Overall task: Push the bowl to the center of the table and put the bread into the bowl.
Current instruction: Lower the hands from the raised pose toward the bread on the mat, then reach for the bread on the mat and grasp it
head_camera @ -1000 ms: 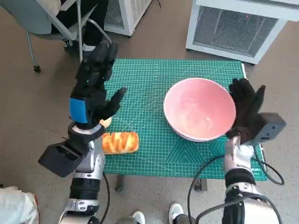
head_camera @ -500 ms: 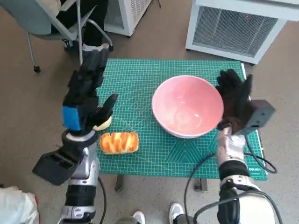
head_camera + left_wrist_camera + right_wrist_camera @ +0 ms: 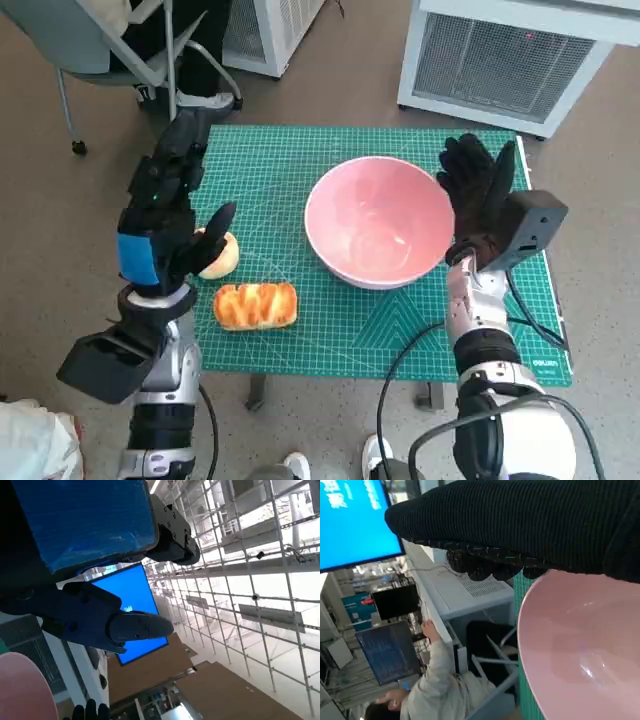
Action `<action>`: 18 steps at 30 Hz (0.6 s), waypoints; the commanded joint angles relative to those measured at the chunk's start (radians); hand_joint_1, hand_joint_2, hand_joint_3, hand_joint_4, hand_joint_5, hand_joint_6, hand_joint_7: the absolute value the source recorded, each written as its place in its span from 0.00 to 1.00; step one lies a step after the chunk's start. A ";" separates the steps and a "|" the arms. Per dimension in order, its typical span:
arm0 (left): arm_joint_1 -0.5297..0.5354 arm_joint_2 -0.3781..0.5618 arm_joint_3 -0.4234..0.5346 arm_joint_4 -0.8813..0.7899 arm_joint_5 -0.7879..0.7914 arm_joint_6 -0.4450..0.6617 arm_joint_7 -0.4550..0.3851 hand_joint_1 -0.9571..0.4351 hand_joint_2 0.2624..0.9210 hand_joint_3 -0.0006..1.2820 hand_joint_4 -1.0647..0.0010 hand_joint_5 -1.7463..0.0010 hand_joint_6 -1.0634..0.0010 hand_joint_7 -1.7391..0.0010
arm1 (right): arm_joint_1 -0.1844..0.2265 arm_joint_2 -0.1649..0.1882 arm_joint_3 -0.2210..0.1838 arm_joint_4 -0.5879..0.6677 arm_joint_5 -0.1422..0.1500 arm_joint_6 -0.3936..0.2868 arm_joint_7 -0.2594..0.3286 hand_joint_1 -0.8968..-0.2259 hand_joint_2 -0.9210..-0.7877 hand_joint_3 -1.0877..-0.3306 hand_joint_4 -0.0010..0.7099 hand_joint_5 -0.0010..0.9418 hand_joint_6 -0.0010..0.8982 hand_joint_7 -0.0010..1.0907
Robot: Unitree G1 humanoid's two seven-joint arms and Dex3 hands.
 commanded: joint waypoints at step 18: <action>0.101 0.436 0.046 -0.125 0.388 0.328 -0.037 0.38 1.00 0.20 0.77 1.00 0.63 0.98 | 0.040 -0.080 0.122 -0.219 -0.028 -0.429 0.212 0.46 0.00 0.24 0.35 0.01 0.10 0.46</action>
